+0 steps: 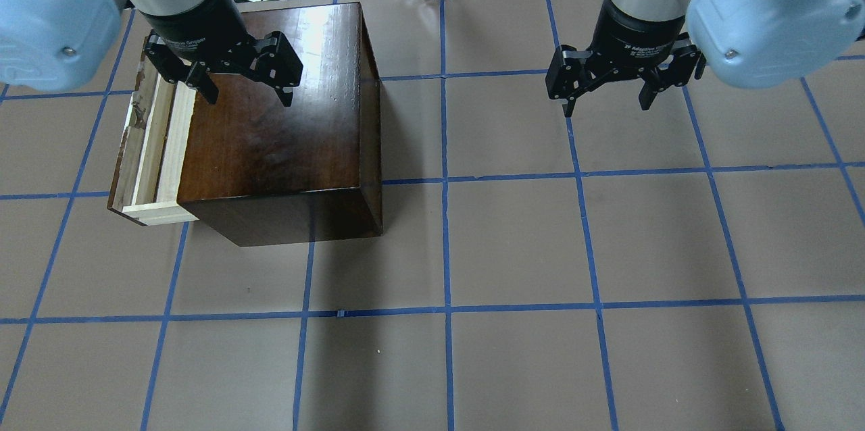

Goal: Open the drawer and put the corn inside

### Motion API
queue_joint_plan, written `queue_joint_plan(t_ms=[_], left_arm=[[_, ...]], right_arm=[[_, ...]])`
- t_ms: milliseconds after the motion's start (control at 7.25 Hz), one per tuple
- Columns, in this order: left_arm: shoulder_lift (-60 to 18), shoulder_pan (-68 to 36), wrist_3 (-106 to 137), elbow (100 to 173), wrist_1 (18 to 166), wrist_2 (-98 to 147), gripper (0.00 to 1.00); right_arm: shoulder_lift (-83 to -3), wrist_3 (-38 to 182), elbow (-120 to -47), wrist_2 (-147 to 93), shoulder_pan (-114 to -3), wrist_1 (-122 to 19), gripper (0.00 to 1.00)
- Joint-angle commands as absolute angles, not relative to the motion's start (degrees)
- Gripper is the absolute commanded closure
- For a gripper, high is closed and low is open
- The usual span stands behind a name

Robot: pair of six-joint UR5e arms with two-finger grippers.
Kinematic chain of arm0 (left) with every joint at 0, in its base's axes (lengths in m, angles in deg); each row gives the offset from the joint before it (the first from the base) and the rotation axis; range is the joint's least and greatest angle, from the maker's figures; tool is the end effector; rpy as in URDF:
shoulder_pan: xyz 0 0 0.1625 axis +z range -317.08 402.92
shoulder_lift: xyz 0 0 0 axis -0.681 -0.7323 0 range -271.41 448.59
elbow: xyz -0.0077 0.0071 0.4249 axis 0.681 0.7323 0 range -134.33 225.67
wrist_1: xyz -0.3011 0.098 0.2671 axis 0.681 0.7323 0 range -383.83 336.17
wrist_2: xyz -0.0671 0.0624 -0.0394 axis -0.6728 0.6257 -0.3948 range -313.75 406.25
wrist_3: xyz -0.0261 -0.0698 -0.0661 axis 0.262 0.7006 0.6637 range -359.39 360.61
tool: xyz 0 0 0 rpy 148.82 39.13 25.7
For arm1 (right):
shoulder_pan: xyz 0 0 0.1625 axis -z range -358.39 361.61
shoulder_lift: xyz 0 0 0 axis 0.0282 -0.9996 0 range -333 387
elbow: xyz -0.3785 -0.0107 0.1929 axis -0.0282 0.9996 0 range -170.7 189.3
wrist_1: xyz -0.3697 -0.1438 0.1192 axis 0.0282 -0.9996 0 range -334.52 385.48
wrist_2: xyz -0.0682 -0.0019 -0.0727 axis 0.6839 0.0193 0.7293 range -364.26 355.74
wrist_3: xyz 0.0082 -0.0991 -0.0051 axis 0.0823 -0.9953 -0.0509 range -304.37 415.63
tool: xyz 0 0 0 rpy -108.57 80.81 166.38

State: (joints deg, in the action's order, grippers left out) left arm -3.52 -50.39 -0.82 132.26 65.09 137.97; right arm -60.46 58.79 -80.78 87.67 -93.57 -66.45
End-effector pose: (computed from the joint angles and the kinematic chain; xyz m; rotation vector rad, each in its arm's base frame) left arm -0.1597 -0.5032 0.5008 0.1277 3.1090 -0.0653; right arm 0.1754 -0.4953 0.4684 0.0552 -3.1066 -0.0150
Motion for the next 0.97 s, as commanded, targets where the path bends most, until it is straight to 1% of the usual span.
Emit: queue_joint_plan(t_ms=[0, 414, 828], left_arm=[[-2.4, -50.9, -1.3, 132.0, 63.6, 138.2, 0.00], [-1.9, -50.7, -0.7, 132.9, 63.8, 137.7, 0.00], [-1.9, -50.7, -0.4, 132.2, 64.2, 137.7, 0.00]], right_arm=[[-60.5, 58.8, -80.8, 87.7, -93.6, -66.5, 0.00], [-60.5, 58.8, -80.8, 87.7, -93.6, -66.5, 0.00], [-60.5, 58.8, -80.8, 87.7, -93.6, -66.5, 0.00]])
